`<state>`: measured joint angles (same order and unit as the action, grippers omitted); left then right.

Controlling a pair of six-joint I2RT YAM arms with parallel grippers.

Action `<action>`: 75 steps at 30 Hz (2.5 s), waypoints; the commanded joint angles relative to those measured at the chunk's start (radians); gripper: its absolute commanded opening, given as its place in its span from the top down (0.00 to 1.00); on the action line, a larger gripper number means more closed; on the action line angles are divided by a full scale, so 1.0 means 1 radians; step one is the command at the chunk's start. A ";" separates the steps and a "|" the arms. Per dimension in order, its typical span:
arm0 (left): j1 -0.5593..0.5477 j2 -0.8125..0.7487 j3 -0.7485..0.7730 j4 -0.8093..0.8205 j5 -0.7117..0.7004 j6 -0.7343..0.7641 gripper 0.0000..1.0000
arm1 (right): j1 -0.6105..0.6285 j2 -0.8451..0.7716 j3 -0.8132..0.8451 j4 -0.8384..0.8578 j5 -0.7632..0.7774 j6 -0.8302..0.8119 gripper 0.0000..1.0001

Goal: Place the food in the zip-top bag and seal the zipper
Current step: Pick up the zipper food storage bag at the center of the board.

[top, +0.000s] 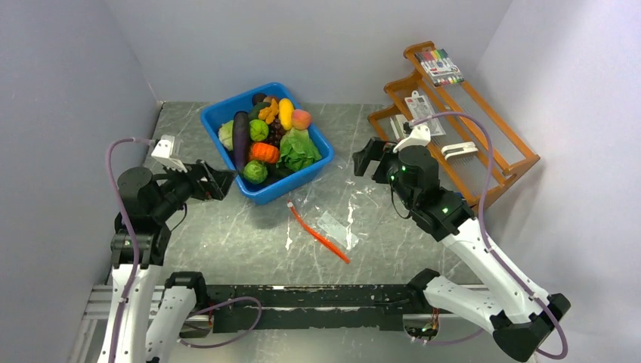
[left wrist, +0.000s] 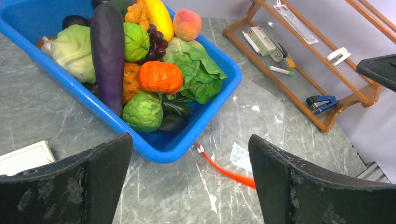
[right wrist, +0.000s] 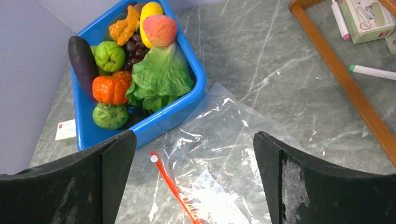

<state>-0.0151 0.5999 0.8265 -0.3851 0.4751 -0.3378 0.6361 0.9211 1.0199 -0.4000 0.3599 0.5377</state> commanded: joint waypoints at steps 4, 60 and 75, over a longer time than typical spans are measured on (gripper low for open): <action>-0.003 0.028 -0.005 0.029 -0.016 0.003 0.07 | 0.000 0.003 -0.049 0.010 0.014 0.018 0.00; -0.003 -0.058 -0.124 0.040 -0.166 0.041 0.07 | 0.448 0.660 -0.155 0.023 -0.013 -0.181 0.59; -0.002 -0.062 -0.124 0.040 -0.145 0.047 0.07 | 0.450 0.667 -0.191 0.069 0.008 -0.183 0.78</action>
<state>-0.0151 0.5491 0.6968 -0.3573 0.3340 -0.3023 1.0794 1.5894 0.8459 -0.3649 0.3321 0.3588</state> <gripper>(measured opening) 0.935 0.264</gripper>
